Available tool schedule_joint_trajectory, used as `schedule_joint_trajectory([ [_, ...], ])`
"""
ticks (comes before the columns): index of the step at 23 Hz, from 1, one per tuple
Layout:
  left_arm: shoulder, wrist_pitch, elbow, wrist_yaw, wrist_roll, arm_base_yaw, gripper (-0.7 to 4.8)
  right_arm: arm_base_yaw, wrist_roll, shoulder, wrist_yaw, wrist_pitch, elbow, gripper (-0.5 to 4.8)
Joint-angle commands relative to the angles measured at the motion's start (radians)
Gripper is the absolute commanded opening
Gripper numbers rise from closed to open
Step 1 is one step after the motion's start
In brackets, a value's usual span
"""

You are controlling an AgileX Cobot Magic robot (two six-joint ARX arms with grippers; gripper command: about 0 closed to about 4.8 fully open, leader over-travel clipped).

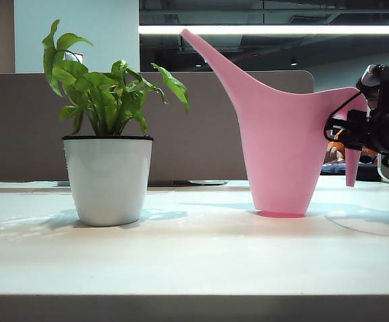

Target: Pick up the watering can from the table, water the potted plant, and put the can back.

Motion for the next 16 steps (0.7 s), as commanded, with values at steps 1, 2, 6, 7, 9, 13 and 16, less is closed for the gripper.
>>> schedule_joint_trajectory([
  [1, 0.000, 0.006, 0.007, -0.002, 0.001, 0.000, -0.05, 0.001, -0.056, -0.010, -0.003, 0.055, 0.009, 1.60],
  [2, 0.000, 0.006, 0.007, -0.002, 0.001, 0.000, -0.05, 0.001, -0.092, -0.010, -0.026, 0.055, 0.008, 1.99],
  [6, 0.000, 0.006, 0.007, -0.002, 0.001, 0.000, -0.05, 0.000, -0.108, -0.011, -0.044, 0.055, 0.008, 2.22],
  [7, 0.000, 0.006, 0.007, -0.002, 0.001, 0.000, -0.05, 0.000, -0.108, -0.011, -0.052, 0.055, 0.008, 2.21],
  [9, 0.000, 0.006, 0.007, -0.001, 0.001, 0.000, -0.05, 0.000, -0.108, -0.011, -0.057, 0.054, 0.008, 2.21],
  [13, -0.002, 0.006, 0.007, -0.001, 0.001, 0.000, -0.05, 0.000, -0.108, -0.011, -0.057, 0.053, 0.008, 2.21],
  [16, -0.002, 0.006, 0.007, -0.001, 0.001, 0.000, -0.05, 0.000, -0.108, -0.019, -0.057, 0.032, 0.006, 2.22],
])
